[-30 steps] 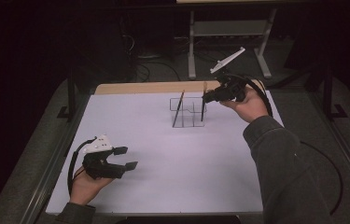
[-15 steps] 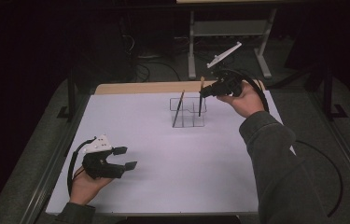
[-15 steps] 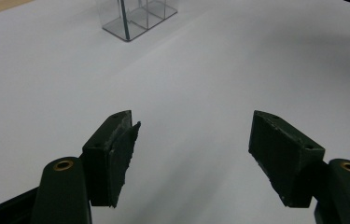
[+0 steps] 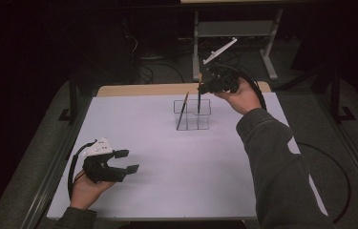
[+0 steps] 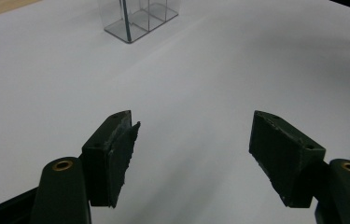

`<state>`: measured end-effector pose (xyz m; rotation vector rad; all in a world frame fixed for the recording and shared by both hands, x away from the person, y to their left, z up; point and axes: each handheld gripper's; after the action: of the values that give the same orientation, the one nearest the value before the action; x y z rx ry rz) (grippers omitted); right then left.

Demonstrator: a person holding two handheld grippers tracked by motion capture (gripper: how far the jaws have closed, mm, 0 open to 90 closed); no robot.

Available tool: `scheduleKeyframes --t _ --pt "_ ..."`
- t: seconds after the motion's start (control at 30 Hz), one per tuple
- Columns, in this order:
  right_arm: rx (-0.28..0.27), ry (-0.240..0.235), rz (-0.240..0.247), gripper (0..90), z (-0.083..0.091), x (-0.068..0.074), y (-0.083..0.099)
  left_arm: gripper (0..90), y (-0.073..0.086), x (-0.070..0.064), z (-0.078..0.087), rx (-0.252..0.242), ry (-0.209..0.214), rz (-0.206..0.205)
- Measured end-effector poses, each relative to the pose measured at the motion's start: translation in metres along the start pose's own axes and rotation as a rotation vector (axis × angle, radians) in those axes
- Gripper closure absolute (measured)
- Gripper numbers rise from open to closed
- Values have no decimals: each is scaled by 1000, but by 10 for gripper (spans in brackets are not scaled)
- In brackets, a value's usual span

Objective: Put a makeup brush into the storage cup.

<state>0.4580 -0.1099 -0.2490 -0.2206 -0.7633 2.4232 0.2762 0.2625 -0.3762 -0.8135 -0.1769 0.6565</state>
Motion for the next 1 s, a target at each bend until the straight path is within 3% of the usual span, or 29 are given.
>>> scheduleKeyframes --t 0.33,0.6,1.0 --pt "4 13 -31 833 -14 -6 -6 301 0 0 -1 3 -4 -7" --pt "12 16 -12 833 -27 -7 -10 298 1 0 0 6 -9 -9" --pt "35 18 -21 833 -34 -7 -9 290 1 1 1 3 -13 -3"
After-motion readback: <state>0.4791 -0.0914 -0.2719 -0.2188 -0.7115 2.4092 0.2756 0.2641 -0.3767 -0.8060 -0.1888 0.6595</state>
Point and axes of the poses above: each handheld gripper's, and its own axes: z roughly backward along the jaws, y roughly out of its underside, x roughly to its left, and after that the axes turned 8 degrees about x, right-handed
